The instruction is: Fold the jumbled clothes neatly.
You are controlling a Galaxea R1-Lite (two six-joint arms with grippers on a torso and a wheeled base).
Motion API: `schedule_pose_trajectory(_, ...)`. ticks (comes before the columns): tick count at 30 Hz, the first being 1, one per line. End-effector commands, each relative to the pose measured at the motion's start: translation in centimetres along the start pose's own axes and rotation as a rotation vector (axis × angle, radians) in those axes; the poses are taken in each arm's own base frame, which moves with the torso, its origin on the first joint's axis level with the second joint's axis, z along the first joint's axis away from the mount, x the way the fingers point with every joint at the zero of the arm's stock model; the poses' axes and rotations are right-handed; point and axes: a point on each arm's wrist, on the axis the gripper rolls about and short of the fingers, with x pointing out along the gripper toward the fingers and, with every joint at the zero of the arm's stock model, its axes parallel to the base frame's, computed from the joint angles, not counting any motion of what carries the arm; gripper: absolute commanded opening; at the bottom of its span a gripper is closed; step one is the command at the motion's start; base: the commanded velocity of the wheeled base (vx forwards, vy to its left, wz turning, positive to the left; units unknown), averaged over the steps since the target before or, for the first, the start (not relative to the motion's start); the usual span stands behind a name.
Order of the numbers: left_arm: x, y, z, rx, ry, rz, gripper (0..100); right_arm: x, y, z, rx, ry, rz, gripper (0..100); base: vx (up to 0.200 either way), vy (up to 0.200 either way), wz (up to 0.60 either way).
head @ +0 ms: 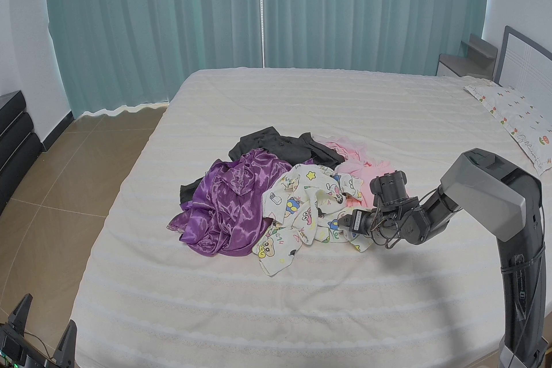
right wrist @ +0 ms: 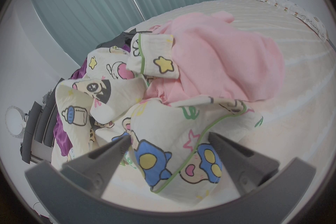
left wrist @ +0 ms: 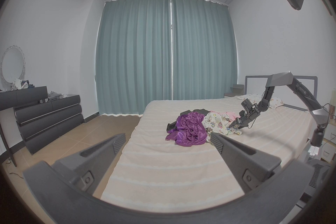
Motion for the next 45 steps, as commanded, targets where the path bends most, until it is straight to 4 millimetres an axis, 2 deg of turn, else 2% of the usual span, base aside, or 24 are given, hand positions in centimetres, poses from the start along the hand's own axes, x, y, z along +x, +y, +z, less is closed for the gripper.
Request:
schedule_pose_trajectory(1,0.0,0.0,-0.5,0.0,0.0,0.0,100,0.3,0.2,-0.3,-0.005,0.006,0.003,0,0.0,0.0,0.0)
schedule_pose_trajectory(8,0.0,0.0,-0.5,0.0,0.0,0.0,100,-0.7,-0.1,0.2,0.021,-0.003,0.004,0,0.0,0.0,0.0)
schedule_pose_trajectory(11,0.0,0.0,-0.5,0.0,0.0,0.0,100,-3.0,-0.1,0.1,0.033,0.012,0.018,0,0.0,0.0,0.0)
schedule_pose_trajectory(12,0.0,0.0,-0.5,0.0,0.0,0.0,100,-3.0,-0.1,0.1,0.033,0.012,0.018,0,0.0,0.0,0.0)
schedule_pose_trajectory(13,0.0,0.0,-0.5,0.002,0.0,0.0,100,-4.8,-0.1,0.0,0.04,0.028,0.044,0,0.0,0.0,0.0)
schedule_pose_trajectory(19,0.0,0.0,-0.5,0.0,0.0,0.0,100,-11.7,-0.4,0.8,0.095,-0.008,0.179,0,0.0,0.0,0.0)
schedule_pose_trajectory(21,0.0,0.0,-0.5,0.0,0.0,0.0,100,-14.2,-0.5,0.4,0.097,-0.022,0.225,0,0.0,0.0,0.0)
schedule_pose_trajectory(22,0.0,0.0,-0.5,0.0,0.0,0.0,100,-14.5,-0.5,0.4,0.097,-0.026,0.23,0,0.0,0.0,0.0)
schedule_pose_trajectory(23,0.0,0.0,-0.5,0.0,0.0,0.0,100,-16.2,-0.5,0.0,0.09,-0.038,0.257,0,0.0,0.0,0.0)
schedule_pose_trajectory(26,0.0,0.0,-0.5,0.0,0.0,0.0,100,-19.5,-0.4,-0.7,0.073,-0.085,0.306,0,0.0,0.0,0.0)
schedule_pose_trajectory(30,0.0,0.0,-0.5,0.0,0.0,0.0,100,-23.3,-0.1,-1.3,0.048,-0.162,0.377,0,0.0,0.0,0.0)
schedule_pose_trajectory(31,0.0,0.0,-0.5,0.0,0.0,0.0,100,-25.4,0.2,-1.5,0.033,-0.204,0.426,0,0.0,0.0,0.0)
schedule_pose_trajectory(34,0.0,0.0,-0.5,0.0,0.0,0.0,100,-27.1,0.5,-1.7,0.016,-0.23,0.475,0,0.0,0.0,0.0)
schedule_pose_trajectory(35,0.0,0.0,-0.5,0.0,0.0,0.0,100,-28.3,0.8,-1.8,0.003,-0.25,0.512,0,0.0,0.0,0.0)
schedule_pose_trajectory(39,0.0,0.0,-0.5,0.008,-0.002,0.0,100,-29.9,1.4,-1.9,-0.012,-0.282,0.559,0,0.0,0.0,0.0)
schedule_pose_trajectory(45,0.0,0.0,-0.5,0.019,-0.005,-0.007,100,-33.4,1.6,-1.6,-0.04,-0.374,0.656,0,0.0,0.0,0.0)
